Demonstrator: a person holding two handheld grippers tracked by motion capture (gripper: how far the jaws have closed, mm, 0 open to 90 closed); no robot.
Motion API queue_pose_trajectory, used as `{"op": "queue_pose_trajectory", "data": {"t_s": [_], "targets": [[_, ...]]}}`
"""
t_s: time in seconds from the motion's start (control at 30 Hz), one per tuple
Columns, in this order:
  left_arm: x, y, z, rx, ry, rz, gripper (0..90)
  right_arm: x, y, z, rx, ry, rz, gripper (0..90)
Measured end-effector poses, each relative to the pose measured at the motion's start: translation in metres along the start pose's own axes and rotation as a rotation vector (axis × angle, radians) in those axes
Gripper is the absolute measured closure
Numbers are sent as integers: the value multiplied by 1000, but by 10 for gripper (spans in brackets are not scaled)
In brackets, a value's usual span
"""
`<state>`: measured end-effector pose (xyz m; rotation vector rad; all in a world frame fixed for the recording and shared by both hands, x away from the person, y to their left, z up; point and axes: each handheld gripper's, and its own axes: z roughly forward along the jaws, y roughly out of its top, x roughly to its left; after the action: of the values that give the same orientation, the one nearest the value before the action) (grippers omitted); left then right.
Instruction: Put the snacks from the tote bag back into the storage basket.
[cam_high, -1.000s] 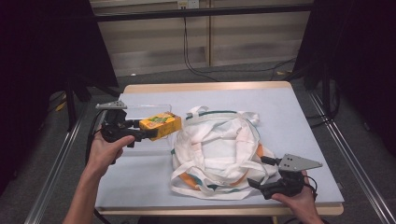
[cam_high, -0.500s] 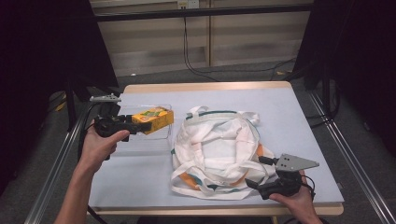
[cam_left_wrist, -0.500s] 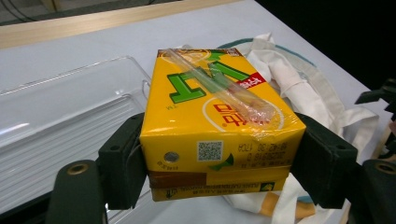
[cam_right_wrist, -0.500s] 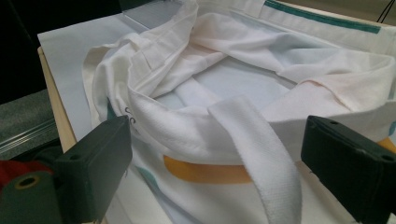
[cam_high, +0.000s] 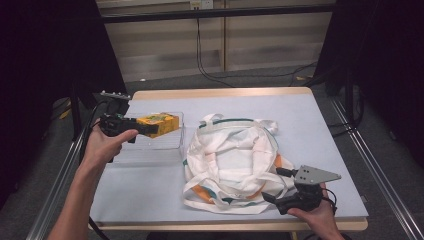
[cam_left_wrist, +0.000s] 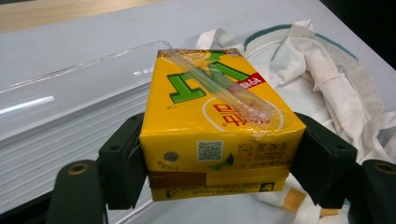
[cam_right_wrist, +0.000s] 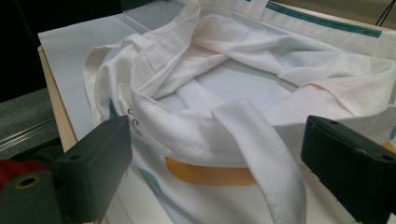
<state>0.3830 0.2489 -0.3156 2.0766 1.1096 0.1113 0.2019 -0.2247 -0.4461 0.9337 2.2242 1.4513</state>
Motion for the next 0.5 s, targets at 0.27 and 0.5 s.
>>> {"op": "queue_pose_trajectory", "data": {"t_s": [0.27, 0.5], "targets": [[2, 7, 10, 94, 43, -15, 274, 2, 1, 0, 0, 7, -4, 87], [10, 13, 18, 157, 63, -43, 274, 1, 0, 0, 0, 7, -6, 87]]}}
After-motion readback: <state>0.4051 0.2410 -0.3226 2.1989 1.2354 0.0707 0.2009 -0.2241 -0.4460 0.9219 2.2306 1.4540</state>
